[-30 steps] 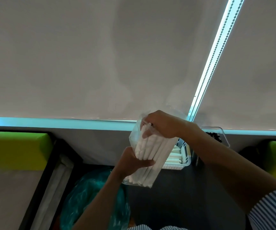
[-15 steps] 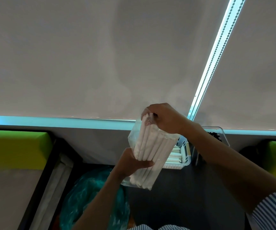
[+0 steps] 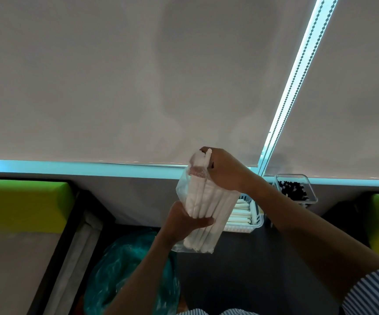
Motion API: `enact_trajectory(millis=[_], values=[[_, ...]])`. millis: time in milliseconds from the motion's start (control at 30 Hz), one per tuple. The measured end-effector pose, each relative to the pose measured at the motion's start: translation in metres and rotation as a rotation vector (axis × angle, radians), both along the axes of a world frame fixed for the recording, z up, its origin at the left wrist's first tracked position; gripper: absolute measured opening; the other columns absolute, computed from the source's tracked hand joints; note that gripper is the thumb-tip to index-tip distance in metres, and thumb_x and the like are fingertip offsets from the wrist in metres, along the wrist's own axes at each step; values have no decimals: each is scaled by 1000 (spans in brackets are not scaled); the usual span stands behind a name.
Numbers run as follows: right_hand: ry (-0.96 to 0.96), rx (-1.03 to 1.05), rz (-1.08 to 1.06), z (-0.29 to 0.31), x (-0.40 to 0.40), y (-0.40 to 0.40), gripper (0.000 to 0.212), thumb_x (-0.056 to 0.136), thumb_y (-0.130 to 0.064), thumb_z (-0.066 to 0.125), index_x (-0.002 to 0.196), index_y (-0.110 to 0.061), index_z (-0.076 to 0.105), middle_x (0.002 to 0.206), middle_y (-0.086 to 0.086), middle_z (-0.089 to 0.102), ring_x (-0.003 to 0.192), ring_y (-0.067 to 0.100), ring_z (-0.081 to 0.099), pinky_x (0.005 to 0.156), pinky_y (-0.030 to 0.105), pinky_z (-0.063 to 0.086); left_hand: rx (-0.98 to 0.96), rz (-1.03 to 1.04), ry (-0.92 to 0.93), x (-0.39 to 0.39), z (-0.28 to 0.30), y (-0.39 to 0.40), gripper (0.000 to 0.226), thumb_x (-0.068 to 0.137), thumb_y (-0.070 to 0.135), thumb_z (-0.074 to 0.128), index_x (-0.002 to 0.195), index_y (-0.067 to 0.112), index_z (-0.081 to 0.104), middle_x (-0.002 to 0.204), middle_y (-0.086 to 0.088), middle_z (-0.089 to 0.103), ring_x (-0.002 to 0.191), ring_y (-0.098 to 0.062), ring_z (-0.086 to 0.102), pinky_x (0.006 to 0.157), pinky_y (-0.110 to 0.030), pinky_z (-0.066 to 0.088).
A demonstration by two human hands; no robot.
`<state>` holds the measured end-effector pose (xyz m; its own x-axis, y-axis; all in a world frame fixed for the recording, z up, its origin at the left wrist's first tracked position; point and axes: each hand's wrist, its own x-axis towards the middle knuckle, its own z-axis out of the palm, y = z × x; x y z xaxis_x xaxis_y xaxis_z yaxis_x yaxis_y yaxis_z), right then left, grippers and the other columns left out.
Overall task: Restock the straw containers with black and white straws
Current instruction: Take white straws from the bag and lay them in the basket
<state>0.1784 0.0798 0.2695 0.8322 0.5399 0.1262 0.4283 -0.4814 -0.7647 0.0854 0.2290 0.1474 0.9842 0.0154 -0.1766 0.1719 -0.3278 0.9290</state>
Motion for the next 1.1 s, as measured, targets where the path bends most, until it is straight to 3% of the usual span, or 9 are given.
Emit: enact_trajectory(millis=[67,200,333,433,567,733,867,1000,1100], values=[[28,45,26,4,-3,2,17,92,-23,68,95,-7,68,91,6,69,84,17,66,78,28,53,12,10,-5,-2,-3,2,57,65,31,93,113,14,67,106,4,75,99,-8,72,87,-33,61],[81,151,-24,11,-6,4,12,95,-7,58,92,-13,68,86,-12,68,72,-1,60,62,13,45,10,23,-8,-5,-4,3,52,66,28,93,110,15,69,104,6,75,97,-6,72,86,-33,62],[146,255,-96,15,-7,7,12,93,-7,60,101,-16,60,90,0,74,85,19,67,70,34,52,0,15,-11,-4,-1,1,50,69,28,91,112,15,68,105,7,74,98,-5,71,85,-29,61],[112,98,-22,13,-3,7,17,88,-32,70,88,-17,64,82,3,69,82,25,67,80,44,55,-19,29,-28,-4,1,0,42,71,23,90,107,17,69,102,7,75,95,-2,71,79,-22,60],[177,65,-108,5,-1,2,24,84,-44,75,93,-22,72,86,-6,75,83,11,71,85,37,59,2,26,-46,-5,0,-1,42,71,24,90,107,16,69,100,9,74,92,2,70,77,-18,58],[250,11,-119,1,-5,4,30,80,-51,65,82,-24,77,86,-3,75,87,21,71,89,47,56,2,13,-22,-5,-6,-2,50,70,29,91,111,14,69,103,7,75,96,-3,71,80,-24,60],[235,188,-202,7,-9,8,27,97,-19,52,81,-14,74,83,-5,77,85,22,70,87,43,53,-4,18,-14,-5,-3,-1,44,69,30,91,106,22,69,102,9,75,96,-5,72,81,-25,61],[278,489,-249,17,-3,6,31,104,-18,48,96,7,64,84,13,75,80,24,74,85,49,55,-16,40,17,-10,-3,1,36,72,28,89,99,25,65,99,11,72,92,-6,70,74,-19,59],[369,707,-214,24,3,6,18,104,-16,52,103,2,55,83,18,69,79,35,72,89,59,54,-11,57,31,-16,-7,5,39,75,33,86,104,27,62,102,13,70,95,-4,69,74,-16,57]])
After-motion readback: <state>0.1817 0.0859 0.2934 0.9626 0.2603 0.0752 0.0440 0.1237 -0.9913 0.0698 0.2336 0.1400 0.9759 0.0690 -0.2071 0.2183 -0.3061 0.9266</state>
